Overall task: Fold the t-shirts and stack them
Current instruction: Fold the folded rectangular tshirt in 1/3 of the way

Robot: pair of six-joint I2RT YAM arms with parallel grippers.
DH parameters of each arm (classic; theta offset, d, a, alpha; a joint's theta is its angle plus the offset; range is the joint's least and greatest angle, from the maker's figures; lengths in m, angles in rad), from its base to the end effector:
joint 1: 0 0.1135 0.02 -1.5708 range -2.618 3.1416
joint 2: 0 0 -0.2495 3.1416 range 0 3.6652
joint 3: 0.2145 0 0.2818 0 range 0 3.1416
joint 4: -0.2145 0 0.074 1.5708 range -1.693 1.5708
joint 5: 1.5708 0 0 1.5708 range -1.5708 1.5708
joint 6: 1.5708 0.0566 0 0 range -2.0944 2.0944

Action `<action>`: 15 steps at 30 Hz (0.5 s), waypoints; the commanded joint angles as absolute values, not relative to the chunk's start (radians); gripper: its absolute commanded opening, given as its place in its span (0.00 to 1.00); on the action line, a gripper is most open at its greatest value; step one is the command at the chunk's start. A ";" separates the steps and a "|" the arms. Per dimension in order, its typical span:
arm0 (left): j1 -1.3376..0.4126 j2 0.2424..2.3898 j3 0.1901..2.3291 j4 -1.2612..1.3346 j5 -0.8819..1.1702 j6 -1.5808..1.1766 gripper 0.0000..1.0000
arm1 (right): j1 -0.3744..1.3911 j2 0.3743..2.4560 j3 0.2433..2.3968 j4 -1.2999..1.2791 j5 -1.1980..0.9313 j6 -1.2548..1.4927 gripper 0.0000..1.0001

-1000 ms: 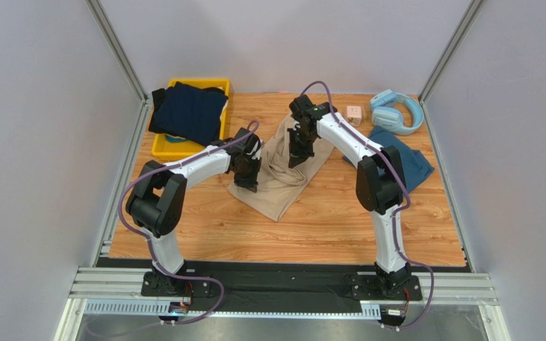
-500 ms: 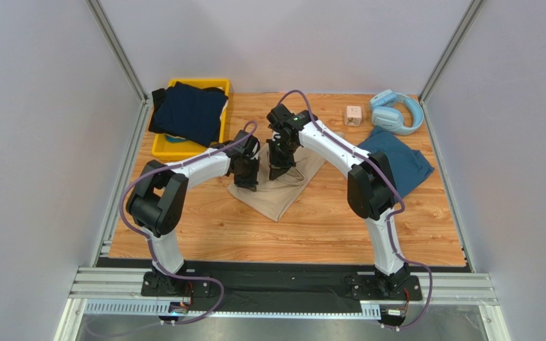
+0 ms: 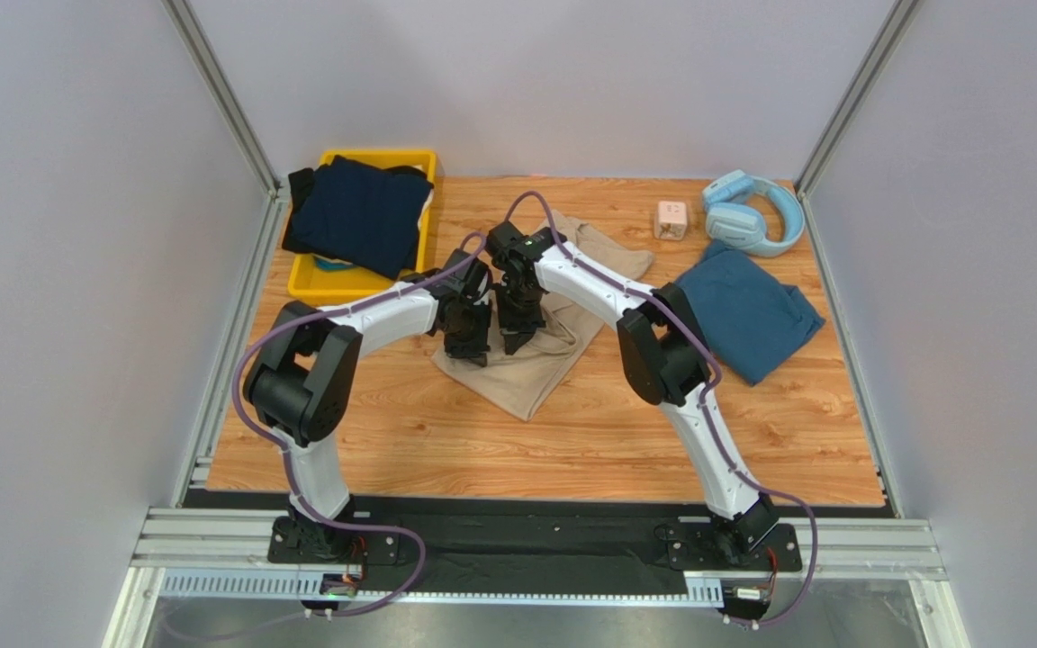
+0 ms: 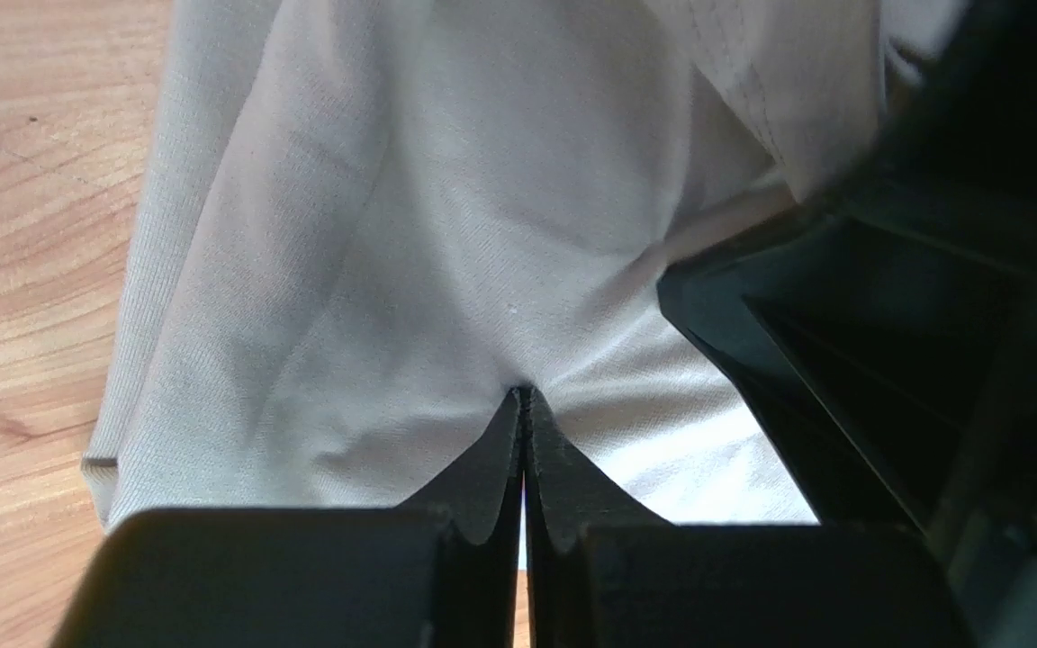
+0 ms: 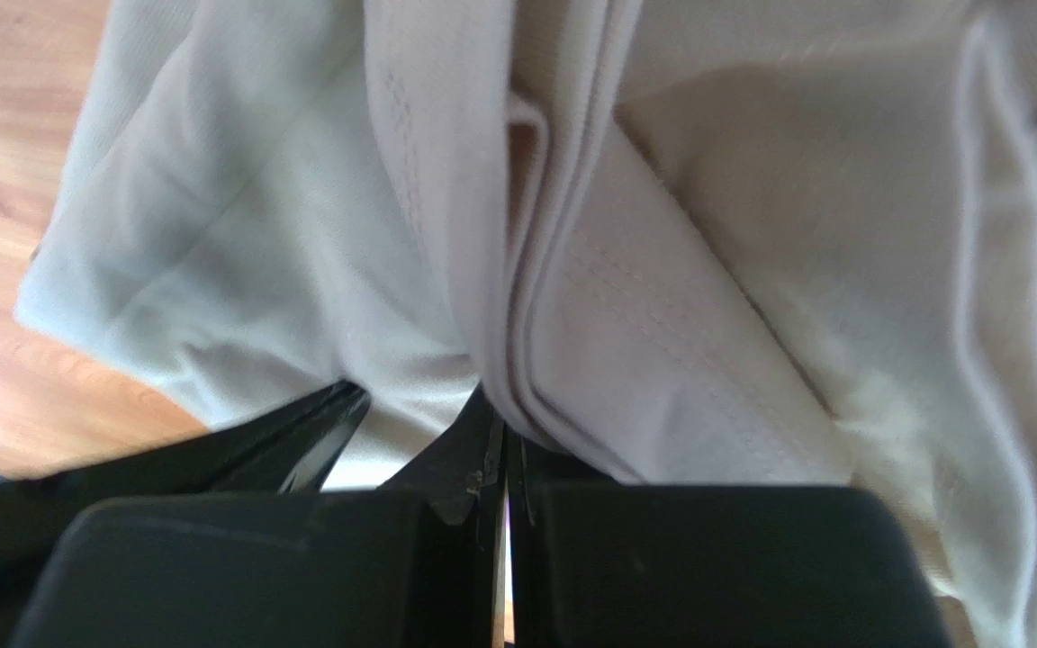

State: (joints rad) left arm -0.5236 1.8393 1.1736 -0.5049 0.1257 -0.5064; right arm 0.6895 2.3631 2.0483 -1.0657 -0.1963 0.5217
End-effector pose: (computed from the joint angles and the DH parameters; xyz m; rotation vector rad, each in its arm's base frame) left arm 0.3346 -0.2014 0.1113 0.0603 2.8218 -0.4365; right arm 0.3807 0.3282 0.1333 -0.2859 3.0559 0.4152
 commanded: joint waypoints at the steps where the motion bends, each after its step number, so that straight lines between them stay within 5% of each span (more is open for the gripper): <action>1: -0.532 1.859 1.154 -0.497 0.120 -0.468 0.00 | 0.680 2.413 2.161 -1.117 -0.046 0.473 0.00; 15: -0.534 1.856 1.077 -0.488 0.123 -0.453 0.00 | 0.583 2.424 2.240 -1.170 0.172 0.404 0.00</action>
